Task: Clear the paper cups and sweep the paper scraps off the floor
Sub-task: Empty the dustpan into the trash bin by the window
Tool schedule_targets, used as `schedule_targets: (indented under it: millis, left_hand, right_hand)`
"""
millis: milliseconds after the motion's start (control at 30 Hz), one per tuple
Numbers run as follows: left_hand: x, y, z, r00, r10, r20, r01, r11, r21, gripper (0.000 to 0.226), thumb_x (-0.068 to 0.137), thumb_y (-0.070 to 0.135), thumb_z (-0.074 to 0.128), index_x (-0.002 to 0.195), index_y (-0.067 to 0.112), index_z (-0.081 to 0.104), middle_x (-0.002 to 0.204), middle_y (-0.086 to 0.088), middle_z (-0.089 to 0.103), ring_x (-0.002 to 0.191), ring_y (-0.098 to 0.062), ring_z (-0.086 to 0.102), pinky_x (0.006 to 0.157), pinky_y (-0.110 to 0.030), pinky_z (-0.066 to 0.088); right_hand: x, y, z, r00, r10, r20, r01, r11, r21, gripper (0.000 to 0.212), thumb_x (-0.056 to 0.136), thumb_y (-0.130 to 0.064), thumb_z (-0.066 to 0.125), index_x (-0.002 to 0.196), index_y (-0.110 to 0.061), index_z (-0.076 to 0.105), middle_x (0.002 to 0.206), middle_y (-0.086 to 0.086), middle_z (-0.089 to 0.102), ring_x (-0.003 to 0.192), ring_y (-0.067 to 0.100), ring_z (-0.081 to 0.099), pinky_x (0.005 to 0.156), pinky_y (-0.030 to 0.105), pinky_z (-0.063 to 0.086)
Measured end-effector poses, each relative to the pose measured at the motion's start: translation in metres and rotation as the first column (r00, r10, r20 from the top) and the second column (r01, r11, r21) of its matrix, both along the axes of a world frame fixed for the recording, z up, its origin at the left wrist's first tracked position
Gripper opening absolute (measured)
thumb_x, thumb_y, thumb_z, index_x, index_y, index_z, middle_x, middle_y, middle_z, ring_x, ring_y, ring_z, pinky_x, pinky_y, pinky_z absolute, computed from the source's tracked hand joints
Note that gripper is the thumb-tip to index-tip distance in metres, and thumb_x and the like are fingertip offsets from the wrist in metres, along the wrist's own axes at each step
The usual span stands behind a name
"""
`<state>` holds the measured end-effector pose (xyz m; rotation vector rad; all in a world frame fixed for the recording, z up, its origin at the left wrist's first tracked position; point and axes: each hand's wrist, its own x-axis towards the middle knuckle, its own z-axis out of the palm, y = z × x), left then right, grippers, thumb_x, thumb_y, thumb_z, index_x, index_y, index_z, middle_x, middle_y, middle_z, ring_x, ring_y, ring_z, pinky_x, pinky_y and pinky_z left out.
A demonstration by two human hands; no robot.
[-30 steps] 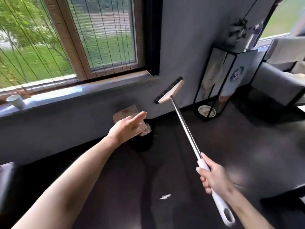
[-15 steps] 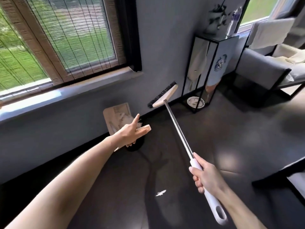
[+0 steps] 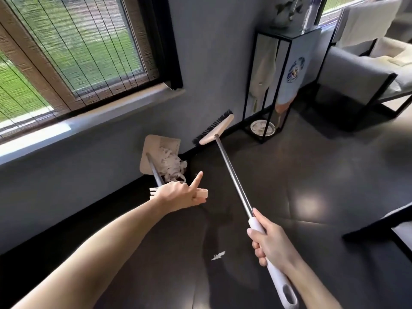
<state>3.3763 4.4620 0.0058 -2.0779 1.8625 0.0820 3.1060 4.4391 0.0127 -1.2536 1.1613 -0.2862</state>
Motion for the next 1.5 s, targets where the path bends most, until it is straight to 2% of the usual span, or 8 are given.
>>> schedule_targets:
  millis: [233,367,600,767,967,1133,1300,1500]
  left_hand:
    - [-0.001,0.015,0.000,0.976,-0.185,0.113,0.168,0.974,0.149,0.081,0.095,0.067,0.021,0.153,0.019,-0.010,0.104,-0.008,0.070,0.090,-0.027,0.069,0.045,-0.028,0.033]
    - [0.000,0.026,-0.005,0.951,-0.273,0.145,0.246,0.953,0.179,0.082,0.095,0.066,0.021,0.153,0.017,-0.010,0.104,-0.010,0.070,0.090,-0.028,0.069,0.057,-0.032,0.043]
    - [-0.023,0.048,-0.045,0.958,-0.282,0.049,0.253,0.915,0.315,0.081,0.095,0.065,0.024,0.153,0.019,-0.011,0.122,-0.016,0.062,0.102,-0.035,0.065,0.080,-0.044,0.048]
    - [-0.007,0.049,-0.033,0.938,-0.337,0.077,0.298,0.902,0.312,0.081,0.095,0.066,0.020,0.152,0.019,-0.012,0.120,-0.013,0.063,0.101,-0.031,0.066,0.075,-0.036,0.049]
    - [-0.004,0.065,-0.014,0.929,-0.345,0.135,0.301,0.916,0.266,0.082,0.094,0.067,0.018,0.151,0.019,-0.016,0.112,-0.011,0.065,0.094,-0.027,0.068,0.071,-0.037,0.047]
    - [-0.018,0.077,-0.022,0.940,-0.319,0.123,0.282,0.927,0.247,0.081,0.096,0.065,0.018,0.152,0.017,-0.014,0.111,-0.010,0.066,0.090,-0.026,0.069,0.064,-0.033,0.043]
    - [-0.038,0.061,-0.049,0.961,-0.257,0.097,0.227,0.943,0.245,0.082,0.094,0.067,0.020,0.152,0.020,-0.013,0.114,-0.011,0.066,0.093,-0.031,0.068,0.066,-0.035,0.044]
    - [-0.026,0.064,-0.046,0.940,-0.314,0.135,0.288,0.940,0.182,0.083,0.089,0.071,0.011,0.153,0.021,-0.009,0.110,-0.008,0.067,0.091,-0.025,0.069,0.060,-0.032,0.043]
  right_hand:
    - [-0.007,-0.003,-0.003,1.000,-0.028,0.013,0.029,1.000,-0.002,0.063,0.096,-0.004,0.050,0.148,-0.034,0.031,0.057,0.003,0.043,0.042,0.011,0.037,0.039,0.022,0.036]
    - [-0.010,0.000,-0.007,0.999,-0.036,0.018,0.036,0.999,0.002,0.063,0.096,-0.005,0.050,0.148,-0.034,0.031,0.056,0.002,0.044,0.041,0.011,0.038,0.039,0.022,0.037]
    - [-0.002,0.000,-0.016,1.000,-0.020,0.020,0.020,1.000,0.021,0.063,0.096,-0.005,0.049,0.149,-0.033,0.030,0.057,0.002,0.043,0.041,0.010,0.038,0.039,0.022,0.037]
    - [-0.007,0.003,-0.024,1.000,-0.016,-0.006,0.017,0.998,0.067,0.063,0.096,-0.004,0.049,0.150,-0.031,0.029,0.059,0.003,0.043,0.041,0.010,0.037,0.039,0.022,0.037]
    - [-0.011,0.006,-0.018,1.000,0.012,0.008,-0.012,0.997,0.078,0.062,0.097,-0.005,0.049,0.150,-0.029,0.029,0.059,0.004,0.044,0.042,0.010,0.039,0.039,0.022,0.038]
    - [-0.013,0.008,-0.016,0.999,0.043,0.022,-0.044,0.996,0.076,0.062,0.097,-0.006,0.049,0.150,-0.030,0.028,0.060,0.004,0.043,0.042,0.010,0.038,0.039,0.022,0.037]
    - [-0.019,0.013,-0.025,0.998,0.052,0.024,-0.054,0.994,0.096,0.062,0.097,-0.008,0.050,0.150,-0.034,0.028,0.060,0.003,0.045,0.043,0.009,0.039,0.040,0.023,0.038]
    - [-0.036,0.011,-0.033,0.998,0.060,-0.016,-0.058,0.993,0.105,0.062,0.098,-0.008,0.050,0.150,-0.033,0.028,0.059,0.002,0.044,0.042,0.010,0.039,0.040,0.022,0.038]
